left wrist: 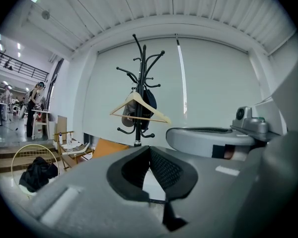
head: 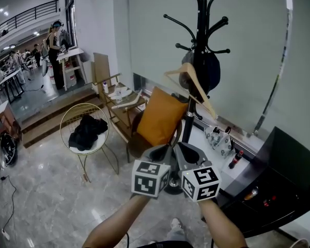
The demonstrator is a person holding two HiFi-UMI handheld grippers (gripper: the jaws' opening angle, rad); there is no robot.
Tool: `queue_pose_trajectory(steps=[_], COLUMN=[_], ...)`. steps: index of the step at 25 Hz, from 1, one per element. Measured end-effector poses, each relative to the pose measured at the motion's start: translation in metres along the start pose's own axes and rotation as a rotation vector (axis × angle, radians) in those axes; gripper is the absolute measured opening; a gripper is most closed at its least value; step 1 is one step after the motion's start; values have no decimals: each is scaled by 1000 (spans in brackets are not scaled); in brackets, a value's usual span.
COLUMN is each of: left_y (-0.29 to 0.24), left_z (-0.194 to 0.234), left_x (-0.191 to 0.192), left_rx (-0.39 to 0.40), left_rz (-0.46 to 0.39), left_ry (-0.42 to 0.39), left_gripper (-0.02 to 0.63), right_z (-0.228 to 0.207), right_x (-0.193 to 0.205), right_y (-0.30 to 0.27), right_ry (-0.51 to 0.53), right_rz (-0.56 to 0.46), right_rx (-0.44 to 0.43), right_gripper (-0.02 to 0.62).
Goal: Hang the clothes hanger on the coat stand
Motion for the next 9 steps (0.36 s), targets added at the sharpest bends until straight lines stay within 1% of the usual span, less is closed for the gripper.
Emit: queue_pose_trajectory(steps=[9], left_y=[-3], left_z=[-2], left_x=[2], left_rx=[-2], left_rz=[7], left_ry=[8], left_gripper=[5], right_z=[-3], right_x=[7], right_y=[1], right_ry=[-11], right_rz=[19], right_rx=[3], right_gripper=[0])
Point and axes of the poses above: the fingertips, and each gripper's own axes: y backward along the fingers, z to its left, x out of its underside, the point moved 1 cm from there along y, backward along the fingers, and after that the axes turned 10 degrees about -z, right-handed, at the moved point
